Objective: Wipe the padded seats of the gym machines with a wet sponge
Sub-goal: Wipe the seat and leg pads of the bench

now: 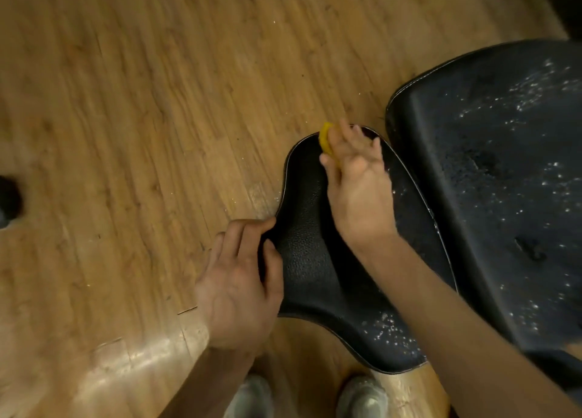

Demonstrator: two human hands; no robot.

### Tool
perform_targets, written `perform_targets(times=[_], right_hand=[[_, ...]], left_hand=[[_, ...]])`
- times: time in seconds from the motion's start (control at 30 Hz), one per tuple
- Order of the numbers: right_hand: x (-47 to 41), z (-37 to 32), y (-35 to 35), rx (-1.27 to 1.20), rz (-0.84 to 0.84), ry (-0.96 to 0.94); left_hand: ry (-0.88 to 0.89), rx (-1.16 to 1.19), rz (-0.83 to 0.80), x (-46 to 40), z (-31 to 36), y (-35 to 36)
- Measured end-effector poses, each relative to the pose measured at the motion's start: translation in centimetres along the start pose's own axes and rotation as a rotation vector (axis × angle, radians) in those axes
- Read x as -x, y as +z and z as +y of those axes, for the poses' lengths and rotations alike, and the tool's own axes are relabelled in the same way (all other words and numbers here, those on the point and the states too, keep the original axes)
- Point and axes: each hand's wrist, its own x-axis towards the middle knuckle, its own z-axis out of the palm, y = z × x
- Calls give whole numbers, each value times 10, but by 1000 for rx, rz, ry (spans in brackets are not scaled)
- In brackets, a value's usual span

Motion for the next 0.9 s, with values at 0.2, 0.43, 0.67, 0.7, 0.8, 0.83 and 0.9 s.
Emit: perform_targets(times=[0.2,0.43,0.67,0.7,0.8,0.83,0.9], right_hand=[[17,13,-8,69,-81,-224],[35,12,-8,136,-8,-297],[-9,35,-15,9,36,-73],[-5,34,-14,19,71,-62],[66,27,-5,105,57,-354],[90,29,-5,40,29,-437],[84,41,-12,-5,-43,-459]], left_hand=[[255,45,0,9,-5,-4],[319,95,75,11,-11,5],[340,53,119,13,-13,10],[344,52,124,13,-14,9],[359,16,122,14,-15,9],[354,2,119,14,-14,9],[332,3,114,15,-13,7]])
